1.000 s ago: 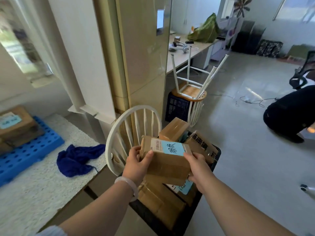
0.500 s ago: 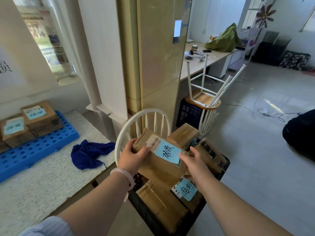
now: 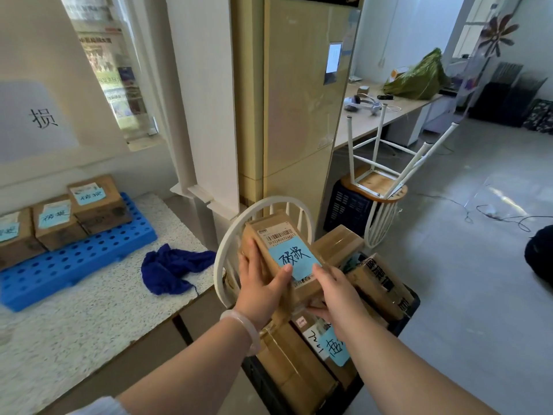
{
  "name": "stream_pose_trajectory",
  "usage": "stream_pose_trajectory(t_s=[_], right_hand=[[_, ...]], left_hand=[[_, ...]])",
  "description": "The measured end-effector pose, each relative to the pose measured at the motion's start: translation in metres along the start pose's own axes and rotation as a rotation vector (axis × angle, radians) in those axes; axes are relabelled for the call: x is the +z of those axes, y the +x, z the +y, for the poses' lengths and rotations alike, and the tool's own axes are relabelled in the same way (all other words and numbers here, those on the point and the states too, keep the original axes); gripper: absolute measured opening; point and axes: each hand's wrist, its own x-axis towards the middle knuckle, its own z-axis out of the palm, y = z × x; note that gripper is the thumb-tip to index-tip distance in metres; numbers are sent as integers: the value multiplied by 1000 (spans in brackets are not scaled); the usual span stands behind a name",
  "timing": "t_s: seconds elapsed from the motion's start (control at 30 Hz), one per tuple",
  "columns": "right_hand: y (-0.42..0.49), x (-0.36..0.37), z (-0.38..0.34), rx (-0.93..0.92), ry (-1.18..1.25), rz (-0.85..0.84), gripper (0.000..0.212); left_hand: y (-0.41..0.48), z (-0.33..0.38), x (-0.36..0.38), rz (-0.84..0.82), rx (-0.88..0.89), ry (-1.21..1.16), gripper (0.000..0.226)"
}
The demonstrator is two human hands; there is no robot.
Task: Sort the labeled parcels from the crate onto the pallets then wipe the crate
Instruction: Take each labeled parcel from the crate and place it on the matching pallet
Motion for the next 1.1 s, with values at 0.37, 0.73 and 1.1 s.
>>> stream_pose_trajectory(t_s=[0.37, 0.73, 1.1], right_hand=[[-9, 68, -13, -223, -340, -186, 60], [13, 207, -22, -465, -536, -399, 52], [44, 415, -21, -373, -515, -595, 52]], left_hand=[[-8, -9, -73, 121, 24, 73, 105], [2, -26, -186, 339, 54, 18, 76], [36, -65, -379, 467, -11, 106, 77]])
